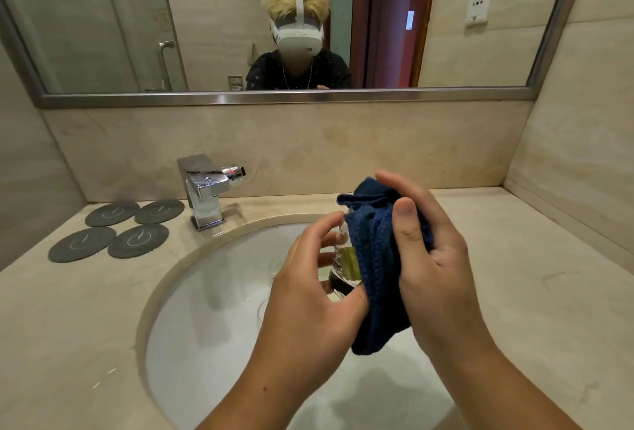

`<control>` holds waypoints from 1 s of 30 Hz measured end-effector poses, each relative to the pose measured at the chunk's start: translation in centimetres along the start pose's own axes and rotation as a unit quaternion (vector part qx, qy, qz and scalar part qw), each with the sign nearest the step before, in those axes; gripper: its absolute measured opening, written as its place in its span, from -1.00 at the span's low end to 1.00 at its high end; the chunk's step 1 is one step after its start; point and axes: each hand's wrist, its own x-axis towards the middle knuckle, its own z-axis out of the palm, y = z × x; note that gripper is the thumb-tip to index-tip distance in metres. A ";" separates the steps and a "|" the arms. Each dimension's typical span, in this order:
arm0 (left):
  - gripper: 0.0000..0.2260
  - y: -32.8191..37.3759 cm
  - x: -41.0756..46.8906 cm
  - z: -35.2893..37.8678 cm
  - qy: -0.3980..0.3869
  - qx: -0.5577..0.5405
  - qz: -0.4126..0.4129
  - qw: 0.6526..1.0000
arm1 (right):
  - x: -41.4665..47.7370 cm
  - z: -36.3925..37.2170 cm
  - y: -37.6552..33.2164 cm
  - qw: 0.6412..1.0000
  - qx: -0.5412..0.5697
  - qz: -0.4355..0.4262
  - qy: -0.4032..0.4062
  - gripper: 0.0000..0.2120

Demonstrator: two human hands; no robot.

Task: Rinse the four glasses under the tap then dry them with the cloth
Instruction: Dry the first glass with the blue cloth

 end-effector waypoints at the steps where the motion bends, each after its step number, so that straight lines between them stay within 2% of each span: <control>1: -0.46 0.0 0.0 0.0 0.009 0.009 0.004 1.000 | -0.1 0.3 0.0 0.999 0.029 0.035 -0.003 -0.72; 3: -0.48 0.0 0.0 0.1 0.013 0.011 0.003 1.000 | -0.2 0.5 0.2 0.997 0.048 0.068 0.000 -0.66; 7: -0.52 0.1 0.2 0.0 -0.029 -0.039 -0.022 0.999 | 0.0 0.2 0.8 0.993 0.080 0.082 0.010 -0.77; 11: -0.47 -0.4 0.6 -0.2 -0.085 -0.103 -0.064 0.989 | 0.1 -0.4 0.9 0.992 0.095 0.081 0.025 -0.77; 13: -0.47 -0.6 0.6 -0.1 -0.099 -0.092 -0.058 0.989 | 0.1 -0.3 1.1 0.989 0.107 0.089 0.040 -0.78; 16: -0.50 -0.7 0.3 0.6 -0.032 0.024 0.003 0.999 | 0.1 0.0 1.4 0.979 0.139 0.111 0.095 -0.79; 19: -0.54 -0.5 0.0 1.3 0.040 0.058 0.051 0.996 | 0.2 0.1 1.4 0.974 0.145 0.112 0.137 -0.84; 21: -0.60 -0.3 -0.2 1.6 0.035 0.071 0.076 0.994 | 0.2 -0.1 1.2 0.974 0.137 0.107 0.143 -0.93; 23: -0.56 -0.4 -0.2 1.6 0.011 0.067 0.072 0.995 | 0.1 -0.1 1.0 0.978 0.120 0.098 0.139 -0.91; 26: -0.50 -0.7 0.0 1.1 0.002 0.050 0.045 0.998 | 0.0 0.0 1.0 0.983 0.108 0.088 0.117 -0.84; 30: -0.58 -0.7 0.5 0.6 -0.036 -0.045 -0.017 0.998 | 0.1 0.1 1.1 0.987 0.103 0.077 0.094 -0.81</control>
